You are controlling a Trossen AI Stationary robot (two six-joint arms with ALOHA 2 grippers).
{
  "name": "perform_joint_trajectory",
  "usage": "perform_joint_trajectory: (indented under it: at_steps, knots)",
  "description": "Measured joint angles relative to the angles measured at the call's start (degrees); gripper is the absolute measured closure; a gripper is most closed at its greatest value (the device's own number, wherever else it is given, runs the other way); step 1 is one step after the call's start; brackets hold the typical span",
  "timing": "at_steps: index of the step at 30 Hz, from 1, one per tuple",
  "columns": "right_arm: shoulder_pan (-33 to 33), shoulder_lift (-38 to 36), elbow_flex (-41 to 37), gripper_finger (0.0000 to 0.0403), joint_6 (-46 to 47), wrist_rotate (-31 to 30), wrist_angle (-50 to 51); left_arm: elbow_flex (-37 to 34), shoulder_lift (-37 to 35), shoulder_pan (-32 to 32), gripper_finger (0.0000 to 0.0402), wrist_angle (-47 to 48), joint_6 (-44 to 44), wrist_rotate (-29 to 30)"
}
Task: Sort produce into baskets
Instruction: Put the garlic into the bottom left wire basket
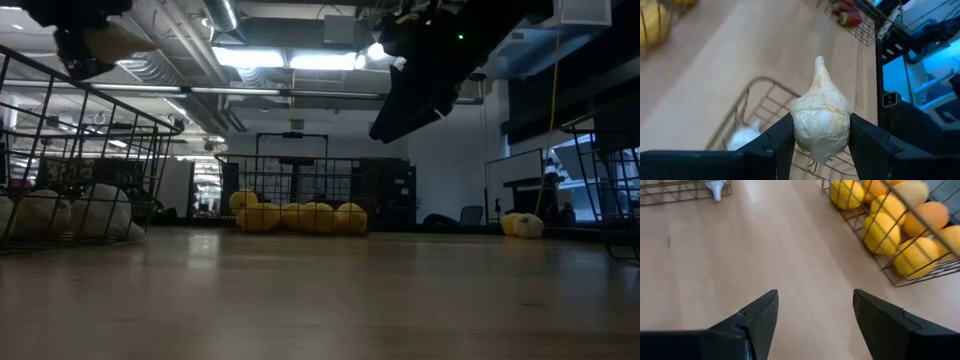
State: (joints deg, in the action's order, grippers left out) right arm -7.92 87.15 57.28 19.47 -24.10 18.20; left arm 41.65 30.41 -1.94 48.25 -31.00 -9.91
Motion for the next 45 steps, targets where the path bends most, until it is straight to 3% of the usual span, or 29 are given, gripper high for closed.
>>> perform_joint_trajectory:
  at_steps: [17, 24, 36, 45]
  knots:
    - [0.0, 0.0, 0.0, 0.0150, 1.7, 1.2, 0.0, 0.0, 5.6, 21.7, 0.0244, 8.7, -16.8, 11.1]
    - [0.0, 0.0, 0.0, 0.0150, 2.4, 1.2, 0.0, 0.0, 14.0, 29.3, 0.0244, 8.7, -19.3, 12.6]
    - [0.0, 0.0, 0.0, 0.0150, 2.7, 1.2, 0.2, 0.0, 30.2, 34.0, 0.0244, 9.0, -21.5, 19.8]
    - [0.0, 0.0, 0.0, 0.0150, 2.7, 1.2, 1.7, 0.0, 40.1, 34.0, 0.0244, 8.5, -21.7, 20.2]
